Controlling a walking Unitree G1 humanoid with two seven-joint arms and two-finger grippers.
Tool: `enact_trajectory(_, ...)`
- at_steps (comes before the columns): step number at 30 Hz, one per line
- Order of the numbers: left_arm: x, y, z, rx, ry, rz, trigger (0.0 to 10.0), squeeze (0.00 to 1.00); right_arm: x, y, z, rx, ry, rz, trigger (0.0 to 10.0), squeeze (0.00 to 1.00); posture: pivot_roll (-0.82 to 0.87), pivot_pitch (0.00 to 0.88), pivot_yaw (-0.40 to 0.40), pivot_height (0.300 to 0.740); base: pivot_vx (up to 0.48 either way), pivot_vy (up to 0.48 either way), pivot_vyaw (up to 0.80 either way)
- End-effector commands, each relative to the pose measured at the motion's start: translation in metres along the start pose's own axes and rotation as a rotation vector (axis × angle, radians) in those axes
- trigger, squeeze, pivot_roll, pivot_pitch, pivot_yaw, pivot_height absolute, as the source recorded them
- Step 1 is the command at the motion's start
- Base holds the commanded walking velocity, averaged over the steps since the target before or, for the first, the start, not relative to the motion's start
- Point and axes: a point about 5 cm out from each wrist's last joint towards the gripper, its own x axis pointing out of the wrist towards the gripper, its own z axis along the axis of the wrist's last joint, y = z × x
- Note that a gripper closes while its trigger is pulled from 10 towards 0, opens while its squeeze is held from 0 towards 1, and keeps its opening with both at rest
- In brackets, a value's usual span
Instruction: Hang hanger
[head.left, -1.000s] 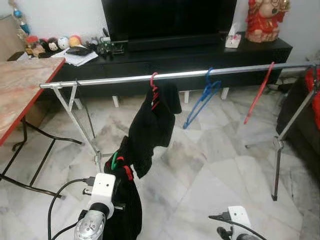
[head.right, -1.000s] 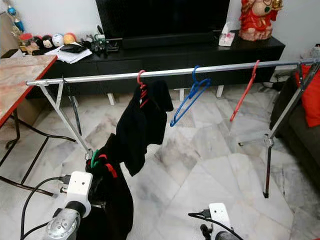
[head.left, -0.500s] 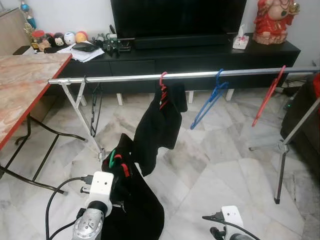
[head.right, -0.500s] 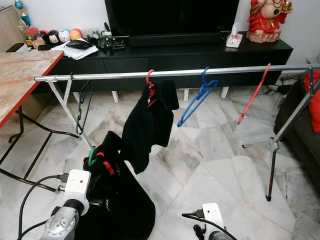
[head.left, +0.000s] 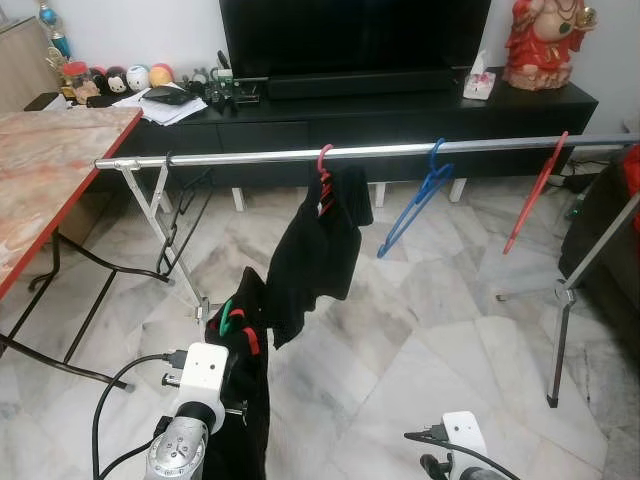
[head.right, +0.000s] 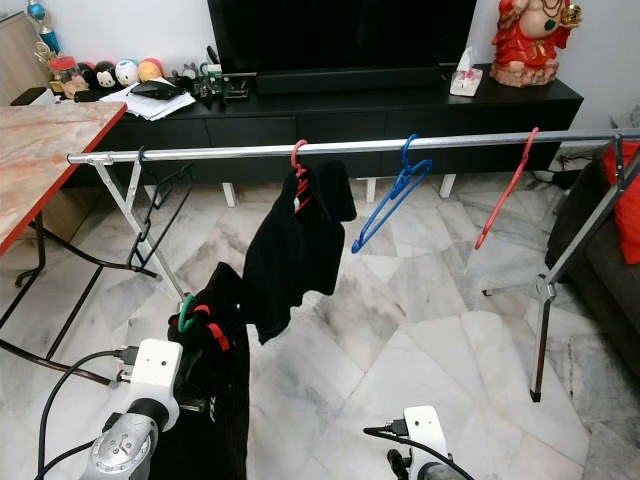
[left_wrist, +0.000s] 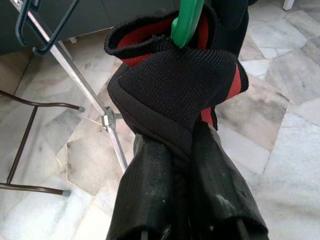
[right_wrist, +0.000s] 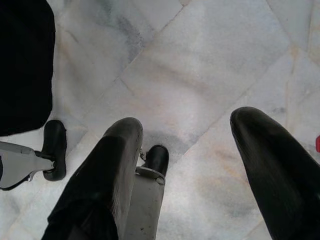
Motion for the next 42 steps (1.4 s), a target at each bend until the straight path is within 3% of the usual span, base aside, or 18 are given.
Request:
enact_trajectory(1, 0.0024, 0.003, 0.0067, 0.023, -0.034, 0.004, 10.0, 0.0, 0.0, -0.0003, 0.0008, -0.006, -0.001, 0.0, 10.0, 0.0, -0.03, 0.005, 0.041, 0.74, 0.307, 0.0, 0.0)
enact_trajectory(42, 0.0037, 0.0028, 0.0076, 0.026, -0.039, 0.014, 10.0, 0.0, 0.0, -0.0005, 0.002, -0.027, 0.0, 0.007, 10.0, 0.0, -0.03, 0.01, 0.031, 0.74, 0.349, 0.0, 0.0)
